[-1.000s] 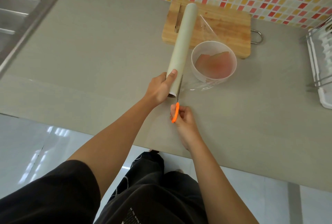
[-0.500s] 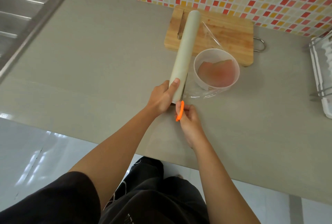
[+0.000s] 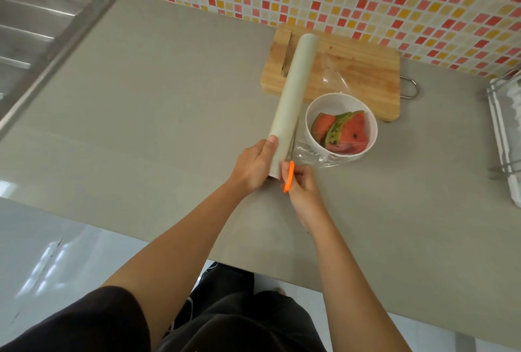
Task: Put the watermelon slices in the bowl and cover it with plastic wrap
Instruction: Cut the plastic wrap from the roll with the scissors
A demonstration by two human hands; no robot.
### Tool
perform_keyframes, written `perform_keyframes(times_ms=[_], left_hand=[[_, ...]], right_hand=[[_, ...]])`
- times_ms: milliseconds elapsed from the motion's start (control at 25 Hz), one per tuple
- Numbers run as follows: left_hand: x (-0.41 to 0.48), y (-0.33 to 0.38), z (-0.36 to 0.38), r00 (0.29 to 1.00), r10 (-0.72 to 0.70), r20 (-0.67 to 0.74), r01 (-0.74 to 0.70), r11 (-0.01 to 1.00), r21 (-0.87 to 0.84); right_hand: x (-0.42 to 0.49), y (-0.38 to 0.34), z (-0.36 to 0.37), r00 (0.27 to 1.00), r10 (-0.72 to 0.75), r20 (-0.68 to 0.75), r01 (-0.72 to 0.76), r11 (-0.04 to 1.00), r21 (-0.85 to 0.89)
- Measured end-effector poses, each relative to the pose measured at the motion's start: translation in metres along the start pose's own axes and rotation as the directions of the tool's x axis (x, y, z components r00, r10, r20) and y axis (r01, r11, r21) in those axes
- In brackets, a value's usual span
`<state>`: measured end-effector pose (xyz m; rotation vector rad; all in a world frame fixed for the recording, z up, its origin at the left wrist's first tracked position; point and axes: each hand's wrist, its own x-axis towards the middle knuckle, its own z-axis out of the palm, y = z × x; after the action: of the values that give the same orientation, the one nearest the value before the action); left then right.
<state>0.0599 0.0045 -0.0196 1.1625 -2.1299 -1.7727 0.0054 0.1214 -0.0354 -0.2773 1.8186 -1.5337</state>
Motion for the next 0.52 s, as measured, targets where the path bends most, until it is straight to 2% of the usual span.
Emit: perform_keyframes(times_ms=[360,520], left_hand=[[0.003,0.001,-0.004,1.000,0.001,0.010,-0.001,1.000,-0.029],[0.004,-0.002,-0.009,1.000,0.003,0.020,-0.002,0.999,-0.049]], right_hand=[[0.018,-0.009,0.002,1.000,0.007,0.006,-0.007,0.998,0.069],[0.017,-0.013,0.007,0.998,0.054,0.023,-0.055,0.997,0.046]])
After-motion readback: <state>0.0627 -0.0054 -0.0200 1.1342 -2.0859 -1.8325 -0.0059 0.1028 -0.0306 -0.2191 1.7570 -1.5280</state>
